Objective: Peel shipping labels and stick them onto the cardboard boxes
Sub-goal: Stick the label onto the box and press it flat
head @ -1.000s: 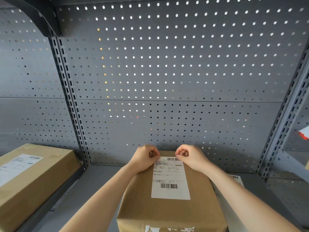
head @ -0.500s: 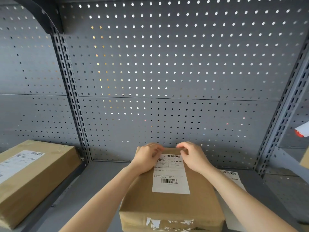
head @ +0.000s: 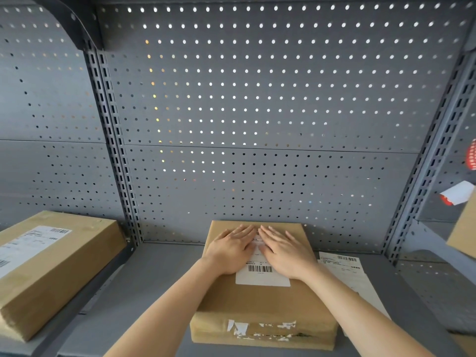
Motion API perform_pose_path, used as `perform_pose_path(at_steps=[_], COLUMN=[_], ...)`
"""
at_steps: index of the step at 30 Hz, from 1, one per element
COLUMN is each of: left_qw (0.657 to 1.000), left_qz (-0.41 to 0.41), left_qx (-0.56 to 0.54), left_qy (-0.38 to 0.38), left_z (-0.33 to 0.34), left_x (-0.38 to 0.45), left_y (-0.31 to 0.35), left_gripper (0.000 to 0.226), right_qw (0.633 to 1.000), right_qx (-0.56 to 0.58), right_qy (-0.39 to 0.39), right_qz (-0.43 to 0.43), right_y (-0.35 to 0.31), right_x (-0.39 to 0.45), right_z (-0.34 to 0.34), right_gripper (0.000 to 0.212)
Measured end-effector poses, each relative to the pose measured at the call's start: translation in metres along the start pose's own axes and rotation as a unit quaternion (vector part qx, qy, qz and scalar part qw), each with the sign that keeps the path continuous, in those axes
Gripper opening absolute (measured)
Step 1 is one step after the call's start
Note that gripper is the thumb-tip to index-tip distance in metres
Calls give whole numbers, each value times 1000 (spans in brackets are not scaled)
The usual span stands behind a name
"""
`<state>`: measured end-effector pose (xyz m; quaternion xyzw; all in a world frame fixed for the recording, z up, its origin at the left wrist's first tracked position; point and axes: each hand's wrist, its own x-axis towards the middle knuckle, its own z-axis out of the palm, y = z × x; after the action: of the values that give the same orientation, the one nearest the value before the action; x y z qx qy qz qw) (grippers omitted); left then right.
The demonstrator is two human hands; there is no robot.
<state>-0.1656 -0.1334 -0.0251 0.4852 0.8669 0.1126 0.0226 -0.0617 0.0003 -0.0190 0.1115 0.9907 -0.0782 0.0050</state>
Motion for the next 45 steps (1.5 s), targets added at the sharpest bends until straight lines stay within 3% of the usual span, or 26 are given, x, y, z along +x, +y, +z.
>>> perform_pose_path(at_steps=[20,28,45], left_qw=[991,997,993], left_qz=[-133,-53,-106], left_qx=[-4,13,4], left_qy=[-33,-54,-44], left_z=[-6,-2,-11], left_x=[-14,-30,-60], left_y=[-2,14,6], left_gripper=[59,55,57], right_qw=[990,999,990], right_qx=[23,-5,15], right_qy=[17,-17,-10], right_qz=[138,51,136], right_y=[-1,-20,-9], right_x=[-10,-28,-53], right_z=[2,3,2], right_gripper=[70,61,62])
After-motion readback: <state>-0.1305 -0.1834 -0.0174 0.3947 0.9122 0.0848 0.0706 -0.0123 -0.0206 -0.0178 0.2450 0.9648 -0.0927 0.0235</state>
